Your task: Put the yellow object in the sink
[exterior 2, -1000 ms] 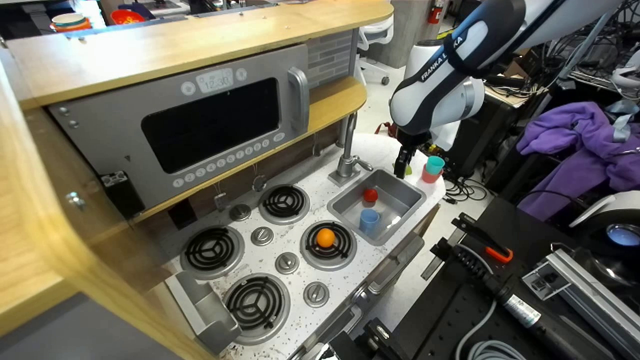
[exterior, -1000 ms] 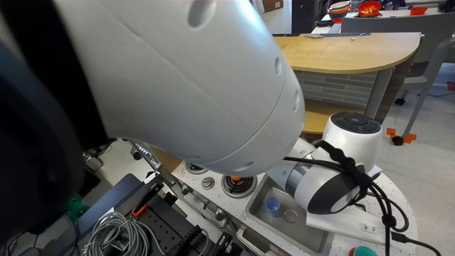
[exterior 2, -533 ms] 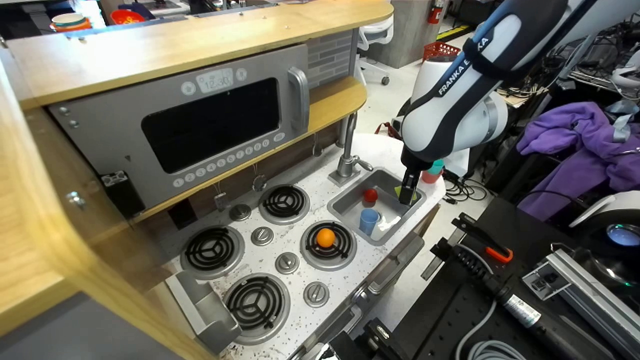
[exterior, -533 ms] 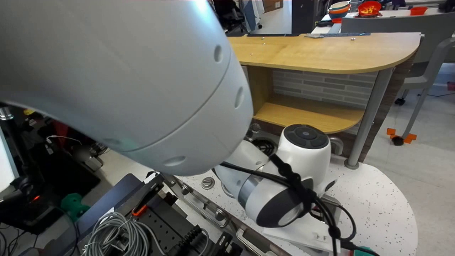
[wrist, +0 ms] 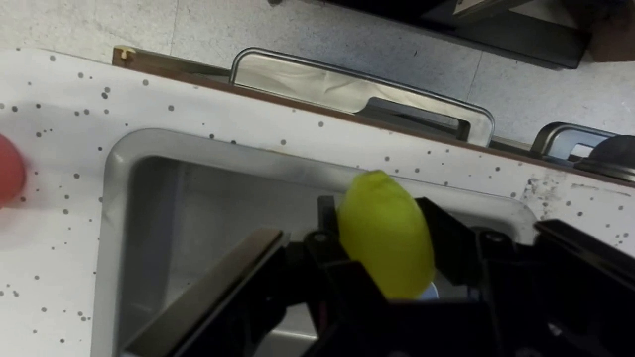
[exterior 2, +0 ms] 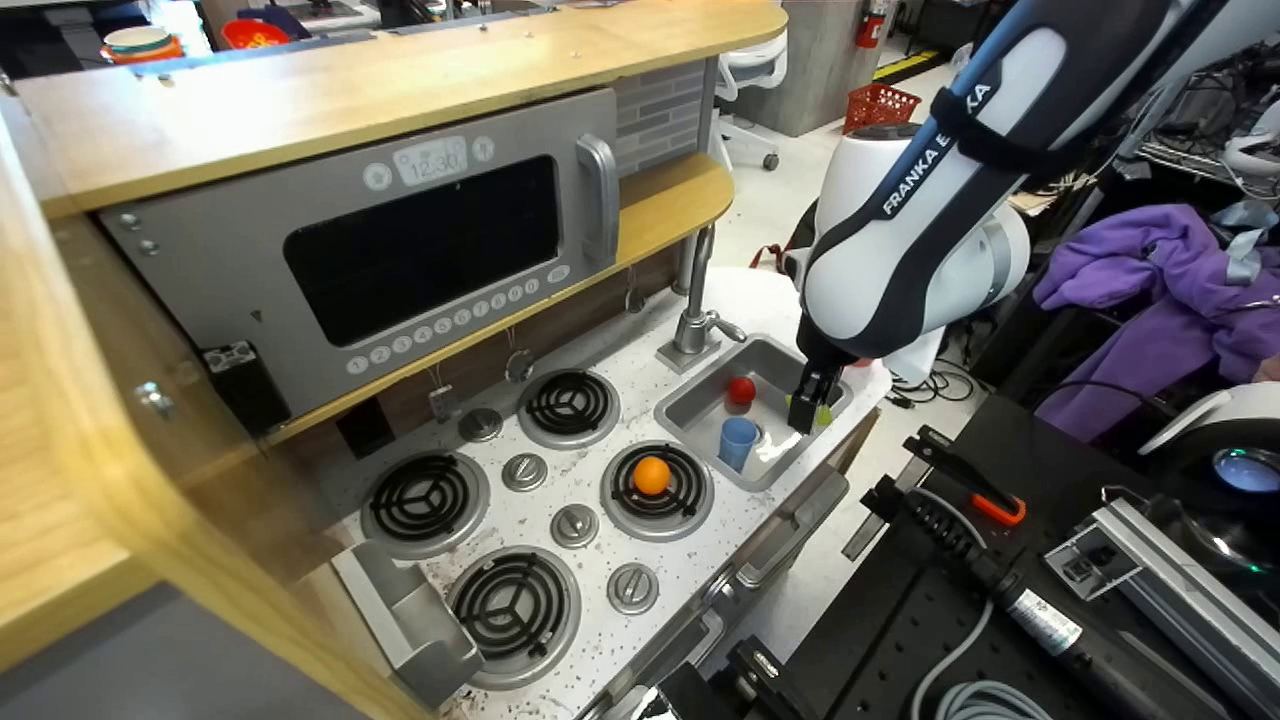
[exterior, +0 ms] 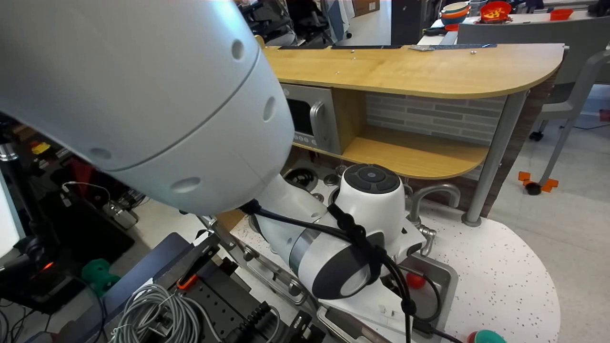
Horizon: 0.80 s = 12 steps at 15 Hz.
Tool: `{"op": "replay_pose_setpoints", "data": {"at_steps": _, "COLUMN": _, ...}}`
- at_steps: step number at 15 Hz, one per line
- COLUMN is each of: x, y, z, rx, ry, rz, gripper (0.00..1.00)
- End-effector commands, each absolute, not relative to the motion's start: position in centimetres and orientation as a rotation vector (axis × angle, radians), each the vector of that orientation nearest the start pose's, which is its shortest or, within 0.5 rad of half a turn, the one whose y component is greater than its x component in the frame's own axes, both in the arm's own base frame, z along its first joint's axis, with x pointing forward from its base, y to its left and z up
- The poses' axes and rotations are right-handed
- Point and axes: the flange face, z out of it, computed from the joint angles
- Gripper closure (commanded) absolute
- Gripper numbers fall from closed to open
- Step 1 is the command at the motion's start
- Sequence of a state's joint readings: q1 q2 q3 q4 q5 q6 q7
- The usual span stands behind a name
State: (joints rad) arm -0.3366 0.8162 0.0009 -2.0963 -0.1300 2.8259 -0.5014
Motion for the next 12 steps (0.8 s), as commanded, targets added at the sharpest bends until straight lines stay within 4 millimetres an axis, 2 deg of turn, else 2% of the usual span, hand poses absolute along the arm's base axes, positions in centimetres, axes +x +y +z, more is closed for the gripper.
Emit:
{"op": "replay_pose_setpoints", "data": {"at_steps": 1, "x": 51.5, "y": -17.3, "z": 2.2, "rx": -3.167, "ry": -0.389, "rz": 0.132, "gripper": 0.82}}
{"op": "replay_pose_setpoints", "data": {"at_steps": 7, "x": 53.3, "y": -20.2, "z": -0.1, "rx": -3.299, "ry": -0.235, "rz": 0.169, "gripper": 0.82}}
{"op": "replay_pose_setpoints", "data": {"at_steps": 12, "x": 54.9, "y": -20.7, "z": -2.5, "rx": -3.349, "ry": -0.156, "rz": 0.202, "gripper": 0.82}}
